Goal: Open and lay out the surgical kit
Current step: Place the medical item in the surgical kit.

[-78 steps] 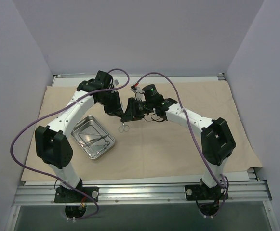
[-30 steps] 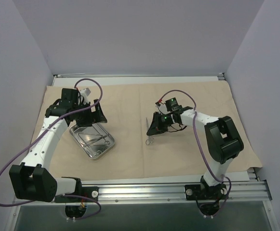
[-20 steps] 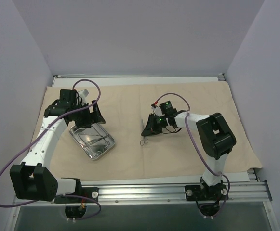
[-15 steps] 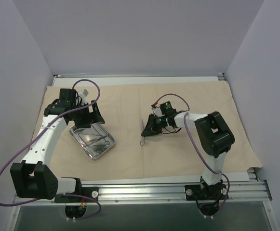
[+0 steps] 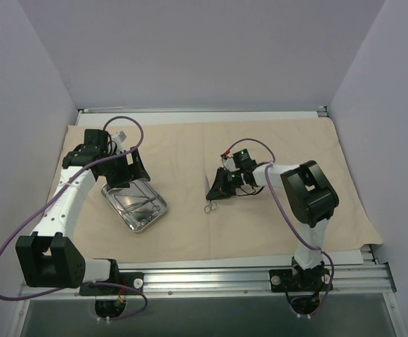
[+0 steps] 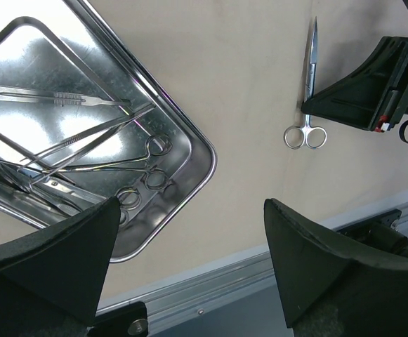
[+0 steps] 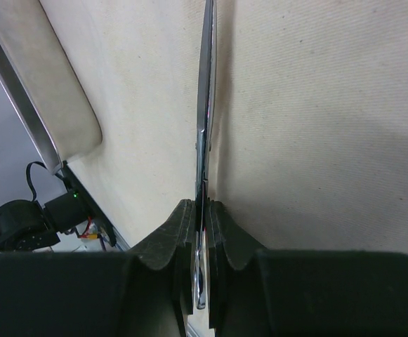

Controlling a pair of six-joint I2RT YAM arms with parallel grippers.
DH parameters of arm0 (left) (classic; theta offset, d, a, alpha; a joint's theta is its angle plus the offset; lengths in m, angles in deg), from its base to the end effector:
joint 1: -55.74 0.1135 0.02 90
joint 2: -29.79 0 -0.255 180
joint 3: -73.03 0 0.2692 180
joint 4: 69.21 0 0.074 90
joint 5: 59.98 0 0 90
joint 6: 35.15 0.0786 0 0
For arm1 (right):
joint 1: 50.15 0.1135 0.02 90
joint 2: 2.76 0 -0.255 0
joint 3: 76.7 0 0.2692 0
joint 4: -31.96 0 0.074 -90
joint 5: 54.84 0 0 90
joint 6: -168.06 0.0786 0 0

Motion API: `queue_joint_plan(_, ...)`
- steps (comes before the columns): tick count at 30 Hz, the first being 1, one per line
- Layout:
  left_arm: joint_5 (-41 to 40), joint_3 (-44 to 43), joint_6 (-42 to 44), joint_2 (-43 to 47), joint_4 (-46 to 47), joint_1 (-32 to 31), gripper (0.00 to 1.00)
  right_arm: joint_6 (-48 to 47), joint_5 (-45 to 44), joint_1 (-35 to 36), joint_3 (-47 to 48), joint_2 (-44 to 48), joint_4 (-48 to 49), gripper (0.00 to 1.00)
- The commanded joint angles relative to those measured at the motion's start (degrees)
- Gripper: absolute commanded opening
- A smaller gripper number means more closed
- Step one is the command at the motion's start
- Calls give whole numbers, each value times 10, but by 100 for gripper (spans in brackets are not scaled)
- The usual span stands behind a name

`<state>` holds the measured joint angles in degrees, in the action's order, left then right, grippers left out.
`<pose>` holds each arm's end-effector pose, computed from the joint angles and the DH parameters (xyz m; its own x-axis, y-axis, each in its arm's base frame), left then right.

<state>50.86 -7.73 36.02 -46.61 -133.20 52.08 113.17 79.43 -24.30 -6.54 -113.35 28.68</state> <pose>0.3006 -0.0472 0.2546 -0.8921 -0.2452 -0.3795 -0.0515 0.8897 -0.4537 0.3439 0.2276 0.0876 -0.9495 -0.0024 -0.3139 -0.2692 0.5205 0.8103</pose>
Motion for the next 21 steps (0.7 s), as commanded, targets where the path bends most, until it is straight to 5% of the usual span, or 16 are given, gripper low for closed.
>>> queue_joint_plan(1,17,-14,12,-2,0,5,92,-17,-34,-5,-8,-7,-23,0)
queue_joint_plan(13,30,-11,10,-16,8,6,91,-11,-59,-5,-24,12,-34,9)
queue_joint_plan(21,18,-9,12,-25,-2,7,93,-24,-69,-4,-19,32,-64,26)
